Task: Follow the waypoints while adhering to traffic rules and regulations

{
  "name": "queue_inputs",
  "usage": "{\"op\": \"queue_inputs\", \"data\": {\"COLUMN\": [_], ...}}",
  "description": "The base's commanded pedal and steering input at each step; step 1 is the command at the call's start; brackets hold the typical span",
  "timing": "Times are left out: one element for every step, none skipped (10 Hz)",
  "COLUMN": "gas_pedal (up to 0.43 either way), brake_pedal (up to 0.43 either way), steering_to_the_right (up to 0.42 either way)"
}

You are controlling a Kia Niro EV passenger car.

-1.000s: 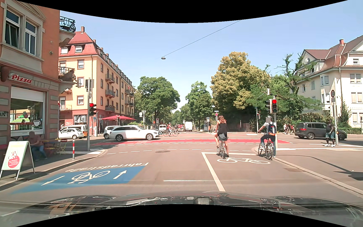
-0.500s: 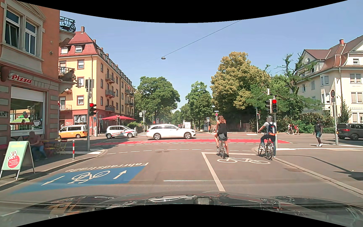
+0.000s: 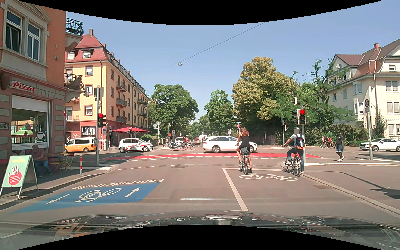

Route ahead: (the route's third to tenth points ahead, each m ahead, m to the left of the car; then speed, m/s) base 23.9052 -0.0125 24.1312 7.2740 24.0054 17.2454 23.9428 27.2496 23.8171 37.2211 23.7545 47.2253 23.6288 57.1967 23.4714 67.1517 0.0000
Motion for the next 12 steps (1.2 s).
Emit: {"op": "queue_inputs", "data": {"gas_pedal": [0.0,0.0,0.0,0.0,0.0,0.0,0.0,0.0,0.0,0.0,0.0,0.0], "brake_pedal": [0.238,0.238,0.238,0.238,0.238,0.238,0.238,0.238,0.238,0.238,0.238,0.238], "steering_to_the_right": [0.003,0.003,0.003,0.003,0.003,0.003,0.003,0.003,0.003,0.003,0.003,0.003]}}
